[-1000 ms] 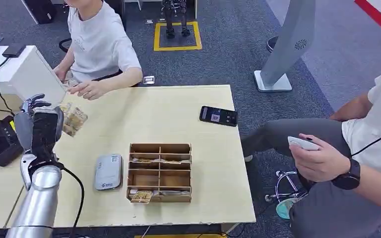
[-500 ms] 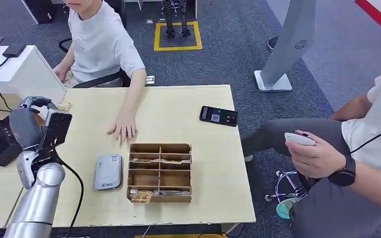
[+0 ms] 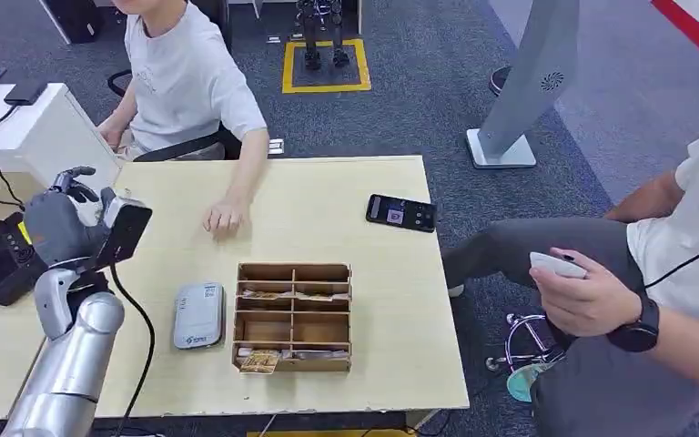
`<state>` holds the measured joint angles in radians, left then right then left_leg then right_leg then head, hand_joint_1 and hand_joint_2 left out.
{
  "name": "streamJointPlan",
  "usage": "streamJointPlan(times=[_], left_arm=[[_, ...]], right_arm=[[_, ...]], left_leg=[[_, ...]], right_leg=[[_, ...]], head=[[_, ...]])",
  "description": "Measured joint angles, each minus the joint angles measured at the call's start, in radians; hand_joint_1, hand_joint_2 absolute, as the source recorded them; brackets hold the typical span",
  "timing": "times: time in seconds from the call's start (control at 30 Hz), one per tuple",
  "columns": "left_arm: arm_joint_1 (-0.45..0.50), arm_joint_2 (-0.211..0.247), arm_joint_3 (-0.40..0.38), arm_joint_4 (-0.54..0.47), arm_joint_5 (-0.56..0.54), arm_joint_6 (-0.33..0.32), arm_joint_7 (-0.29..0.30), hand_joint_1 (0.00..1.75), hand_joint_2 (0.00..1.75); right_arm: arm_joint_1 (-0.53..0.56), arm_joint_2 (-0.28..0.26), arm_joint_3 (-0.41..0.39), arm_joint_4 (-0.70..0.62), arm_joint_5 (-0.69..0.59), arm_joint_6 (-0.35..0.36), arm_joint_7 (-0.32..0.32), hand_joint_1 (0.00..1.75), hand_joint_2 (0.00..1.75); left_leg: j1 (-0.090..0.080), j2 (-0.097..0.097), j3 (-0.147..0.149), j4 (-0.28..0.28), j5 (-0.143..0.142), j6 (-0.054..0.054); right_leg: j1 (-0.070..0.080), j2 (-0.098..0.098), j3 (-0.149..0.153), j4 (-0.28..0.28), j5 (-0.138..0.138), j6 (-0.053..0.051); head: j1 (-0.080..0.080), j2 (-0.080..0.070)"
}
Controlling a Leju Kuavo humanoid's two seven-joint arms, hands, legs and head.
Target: Pass the card to the sensor for recognition and then transmit it.
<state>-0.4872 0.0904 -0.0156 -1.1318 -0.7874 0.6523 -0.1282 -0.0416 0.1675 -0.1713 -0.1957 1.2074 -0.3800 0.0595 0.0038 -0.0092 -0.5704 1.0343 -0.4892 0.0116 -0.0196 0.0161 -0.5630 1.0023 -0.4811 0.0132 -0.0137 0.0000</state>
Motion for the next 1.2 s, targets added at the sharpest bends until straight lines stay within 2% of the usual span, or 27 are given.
streamJointPlan(times=[0.67, 0.87, 1.0, 1.2], left_arm=[[0.000, 0.000, 0.000, 0.008, 0.055, -0.001, -0.042, 0.00, 1.75], [0.024, 0.000, 0.000, -0.006, 0.135, -0.006, -0.100, 0.00, 1.75], [0.095, -0.002, 0.000, -0.083, 0.236, -0.024, -0.180, 0.00, 1.75], [0.167, -0.008, 0.000, -0.161, 0.255, -0.026, -0.201, 0.00, 1.75]], right_arm=[[0.000, 0.000, 0.000, 0.000, -0.002, -0.003, -0.005, 0.00, 0.00], [0.001, 0.000, 0.000, 0.000, -0.005, -0.008, -0.010, 0.00, 0.00], [0.007, 0.000, -0.002, 0.000, -0.017, -0.018, -0.019, 0.00, 0.00], [0.009, 0.000, -0.004, 0.000, -0.021, -0.023, -0.019, 0.00, 0.00]], left_leg=[[0.000, 0.000, 0.000, 0.000, 0.000, 0.000], [0.000, 0.000, 0.000, 0.000, 0.000, 0.000], [0.000, 0.000, 0.000, 0.000, 0.000, 0.000], [0.000, 0.000, -0.001, 0.000, 0.000, 0.000]], right_leg=[[0.000, 0.000, 0.000, 0.000, 0.000, 0.000], [0.000, 0.000, 0.000, 0.000, 0.000, 0.000], [0.000, 0.000, 0.000, 0.000, 0.000, 0.000], [0.000, 0.000, -0.001, 0.000, 0.000, 0.000]], head=[[0.000, 0.000], [0.000, 0.000], [0.000, 0.000], [0.000, 0.000]])
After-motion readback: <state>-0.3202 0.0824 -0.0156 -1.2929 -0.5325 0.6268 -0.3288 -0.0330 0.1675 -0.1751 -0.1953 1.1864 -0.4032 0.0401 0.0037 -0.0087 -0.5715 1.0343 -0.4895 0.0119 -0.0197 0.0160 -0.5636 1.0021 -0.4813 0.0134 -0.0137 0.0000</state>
